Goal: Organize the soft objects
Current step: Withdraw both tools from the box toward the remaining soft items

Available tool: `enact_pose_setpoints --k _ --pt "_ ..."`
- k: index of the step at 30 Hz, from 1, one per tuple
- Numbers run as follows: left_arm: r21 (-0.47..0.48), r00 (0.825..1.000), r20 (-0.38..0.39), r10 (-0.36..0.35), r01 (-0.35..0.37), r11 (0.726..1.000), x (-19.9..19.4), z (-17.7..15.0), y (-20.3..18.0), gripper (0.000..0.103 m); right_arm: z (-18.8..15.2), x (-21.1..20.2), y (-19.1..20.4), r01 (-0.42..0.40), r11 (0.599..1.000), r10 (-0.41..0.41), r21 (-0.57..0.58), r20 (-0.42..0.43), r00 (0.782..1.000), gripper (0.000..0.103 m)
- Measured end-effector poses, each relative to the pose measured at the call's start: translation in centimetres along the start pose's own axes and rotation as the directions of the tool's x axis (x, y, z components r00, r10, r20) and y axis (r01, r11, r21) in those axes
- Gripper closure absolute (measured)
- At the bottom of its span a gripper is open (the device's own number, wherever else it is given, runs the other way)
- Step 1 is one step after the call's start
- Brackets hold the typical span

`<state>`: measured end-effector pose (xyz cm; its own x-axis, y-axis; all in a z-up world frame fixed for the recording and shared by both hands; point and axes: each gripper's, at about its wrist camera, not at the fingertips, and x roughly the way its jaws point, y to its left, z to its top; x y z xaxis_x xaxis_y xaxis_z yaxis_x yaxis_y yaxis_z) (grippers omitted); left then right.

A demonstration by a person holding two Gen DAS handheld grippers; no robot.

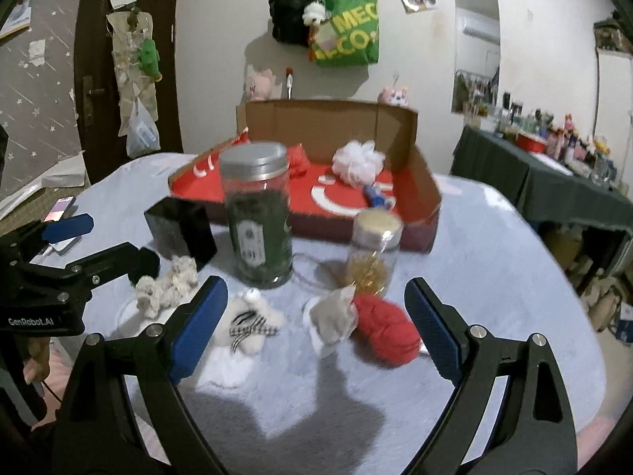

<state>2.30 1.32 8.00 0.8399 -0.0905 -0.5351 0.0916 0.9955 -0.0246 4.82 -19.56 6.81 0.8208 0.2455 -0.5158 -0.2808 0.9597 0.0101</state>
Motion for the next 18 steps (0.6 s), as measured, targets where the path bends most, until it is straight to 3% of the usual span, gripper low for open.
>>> enact_pose_setpoints --k 18 --pt "-0.01 0.993 -0.11 0.049 -0.05 0.999 3.1 -0.6 4.2 0.004 -1.2 5.6 2.3 -0.078 0.997 0.079 0.013 -0.148 0.986 0.011"
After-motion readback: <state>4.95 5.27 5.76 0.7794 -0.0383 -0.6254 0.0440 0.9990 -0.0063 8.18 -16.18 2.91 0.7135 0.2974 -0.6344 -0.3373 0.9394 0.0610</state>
